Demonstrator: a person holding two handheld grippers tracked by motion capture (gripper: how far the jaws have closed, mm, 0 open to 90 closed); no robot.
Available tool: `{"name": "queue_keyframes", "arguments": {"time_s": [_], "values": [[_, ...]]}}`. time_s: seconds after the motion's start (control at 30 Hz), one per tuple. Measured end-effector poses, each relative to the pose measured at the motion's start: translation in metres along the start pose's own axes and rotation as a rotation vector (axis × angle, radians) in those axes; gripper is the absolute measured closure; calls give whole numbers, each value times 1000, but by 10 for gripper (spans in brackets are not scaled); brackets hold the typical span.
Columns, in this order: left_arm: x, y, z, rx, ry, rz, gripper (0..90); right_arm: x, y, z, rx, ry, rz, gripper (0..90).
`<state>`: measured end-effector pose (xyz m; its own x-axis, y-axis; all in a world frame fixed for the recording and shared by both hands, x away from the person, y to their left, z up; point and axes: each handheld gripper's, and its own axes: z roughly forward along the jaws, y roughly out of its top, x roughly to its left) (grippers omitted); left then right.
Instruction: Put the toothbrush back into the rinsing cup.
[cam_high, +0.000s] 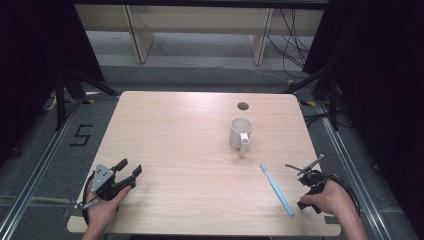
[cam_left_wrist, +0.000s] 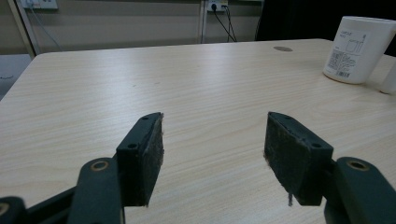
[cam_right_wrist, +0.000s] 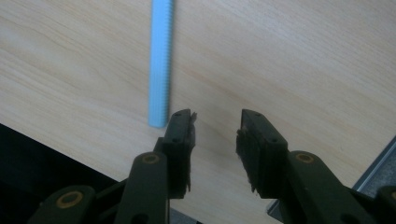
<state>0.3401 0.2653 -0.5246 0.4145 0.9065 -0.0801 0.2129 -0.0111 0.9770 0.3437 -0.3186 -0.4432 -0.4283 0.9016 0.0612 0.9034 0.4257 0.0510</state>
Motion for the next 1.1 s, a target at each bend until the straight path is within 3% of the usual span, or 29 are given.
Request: {"name": "queue_keyframes", "arguments": {"time_s": [0.73,0.83,0.97,1.0,1.1], "values": [[0,0,0,-2,-1,-3,372,25,40,11,42,-4,-55,711],[0,1,-2,16,8,-5,372,26,44,14,47,-6,-58,717],[0,1,-2,17,7,-4,372,30,50,17,82,-7,-59,728],[0,1,-2,17,7,-4,372,28,51,18,81,-4,-84,729],[0,0,-2,16,7,-6,372,30,53,20,93,-6,-61,731]]}}
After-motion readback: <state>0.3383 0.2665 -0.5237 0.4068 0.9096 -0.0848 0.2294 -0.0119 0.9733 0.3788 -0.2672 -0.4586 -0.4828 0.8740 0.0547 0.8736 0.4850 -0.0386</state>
